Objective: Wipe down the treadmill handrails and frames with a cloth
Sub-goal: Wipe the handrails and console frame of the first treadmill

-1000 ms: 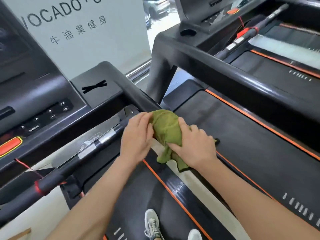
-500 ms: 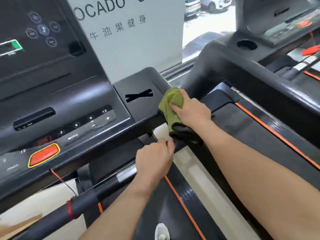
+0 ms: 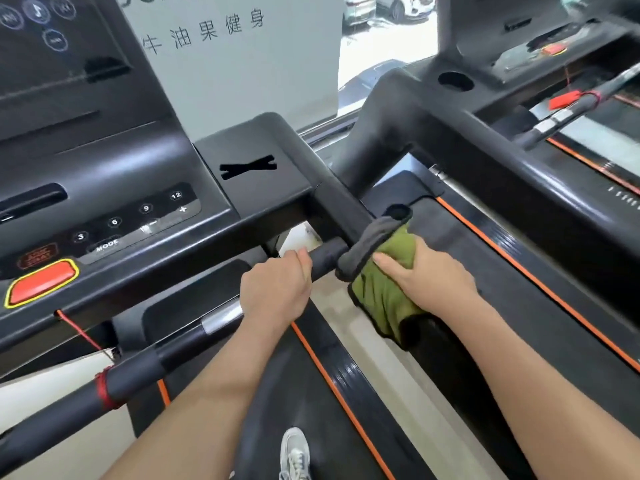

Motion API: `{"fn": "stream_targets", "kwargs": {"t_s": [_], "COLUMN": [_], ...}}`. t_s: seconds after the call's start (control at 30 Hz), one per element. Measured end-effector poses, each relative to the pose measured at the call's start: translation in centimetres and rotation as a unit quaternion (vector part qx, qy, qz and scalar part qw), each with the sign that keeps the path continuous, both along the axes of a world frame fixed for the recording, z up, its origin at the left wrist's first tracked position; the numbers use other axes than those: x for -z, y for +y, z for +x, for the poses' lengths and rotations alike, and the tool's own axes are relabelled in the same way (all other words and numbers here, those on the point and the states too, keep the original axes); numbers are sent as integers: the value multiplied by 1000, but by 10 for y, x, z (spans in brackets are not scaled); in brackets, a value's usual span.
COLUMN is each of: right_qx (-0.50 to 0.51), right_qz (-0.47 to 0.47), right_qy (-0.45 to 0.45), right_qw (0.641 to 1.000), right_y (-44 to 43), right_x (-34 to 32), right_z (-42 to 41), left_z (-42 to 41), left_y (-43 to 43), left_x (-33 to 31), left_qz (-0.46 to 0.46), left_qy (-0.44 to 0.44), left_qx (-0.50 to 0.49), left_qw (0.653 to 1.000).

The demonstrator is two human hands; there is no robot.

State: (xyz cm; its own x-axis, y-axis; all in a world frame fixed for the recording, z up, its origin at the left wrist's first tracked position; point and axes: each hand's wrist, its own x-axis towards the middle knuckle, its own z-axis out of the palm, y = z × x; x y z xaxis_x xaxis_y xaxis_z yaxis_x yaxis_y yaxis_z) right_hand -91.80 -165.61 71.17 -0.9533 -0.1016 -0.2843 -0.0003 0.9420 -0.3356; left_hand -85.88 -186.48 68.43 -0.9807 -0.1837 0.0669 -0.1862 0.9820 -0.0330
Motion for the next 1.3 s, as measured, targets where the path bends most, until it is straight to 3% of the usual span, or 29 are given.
{"fn": "stream_targets", "kwargs": {"t_s": [0.17, 0.3, 0.47, 0.67, 0.87, 1.0, 1.07, 1.2, 1.3], "right_qx": [-71, -85, -100, -66, -57, -72, -50, -64, -75], "right_qz": [-25, -10, -5, 0, 16, 33, -1, -10, 34], "right_qy": [88, 111, 82, -20, 103, 128, 98, 86, 71], "right_qw": [993, 990, 992, 998, 993, 989, 994, 994, 994], "right_y": [-95, -118, -56, 49, -48, -108, -119, -101, -55], "right_x": [8, 10, 10, 7, 10, 8, 4, 4, 3], "right_z": [-85, -106, -52, 40, -35, -86, -100, -86, -38], "left_z": [-8, -10, -11, -5, -3, -8, -11, -37, -78], "left_y": [3, 3, 3, -10, -25, -28, -27, -23, 1], "left_x": [-1, 1, 2, -4, -7, -5, -3, -9, -19], "left_qz": [124, 188, 216, 281, 350, 352, 370, 327, 319], "left_qy": [55, 100, 77, 74, 64, 27, 33, 226, 184], "left_qx": [-84, -113, -129, -103, -91, -83, -59, 84, 196], "left_qw": [987, 970, 965, 951, 930, 932, 927, 914, 909]}}
